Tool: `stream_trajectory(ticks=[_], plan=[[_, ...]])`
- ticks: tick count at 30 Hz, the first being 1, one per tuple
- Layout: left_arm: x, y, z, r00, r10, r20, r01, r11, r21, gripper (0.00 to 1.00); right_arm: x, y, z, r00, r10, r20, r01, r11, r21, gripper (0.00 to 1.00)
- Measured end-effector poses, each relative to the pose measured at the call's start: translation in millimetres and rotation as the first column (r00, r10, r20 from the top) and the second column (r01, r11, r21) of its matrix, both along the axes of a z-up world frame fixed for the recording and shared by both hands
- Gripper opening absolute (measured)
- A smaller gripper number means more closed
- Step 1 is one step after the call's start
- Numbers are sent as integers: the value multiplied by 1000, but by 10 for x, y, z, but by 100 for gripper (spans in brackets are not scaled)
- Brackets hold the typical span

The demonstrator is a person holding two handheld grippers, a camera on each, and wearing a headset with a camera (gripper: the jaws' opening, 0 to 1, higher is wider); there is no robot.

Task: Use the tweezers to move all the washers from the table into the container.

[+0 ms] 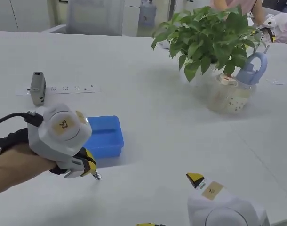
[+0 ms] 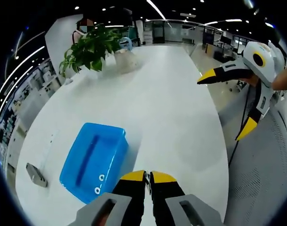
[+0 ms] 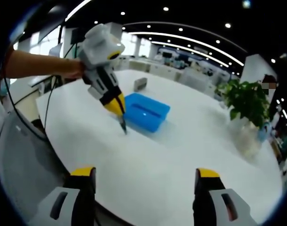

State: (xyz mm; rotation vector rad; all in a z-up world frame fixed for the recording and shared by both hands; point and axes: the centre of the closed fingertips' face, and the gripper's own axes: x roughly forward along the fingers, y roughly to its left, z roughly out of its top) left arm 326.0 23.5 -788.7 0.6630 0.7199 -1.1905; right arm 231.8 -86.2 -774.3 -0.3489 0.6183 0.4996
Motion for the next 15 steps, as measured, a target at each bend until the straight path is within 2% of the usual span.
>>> stream_trajectory(ticks=[15], plan=[[2,2,-24,1000,-8,-11,8,1000,18,0,-2,-4,-13,1000,3,-1,-3,1000,-12,84]])
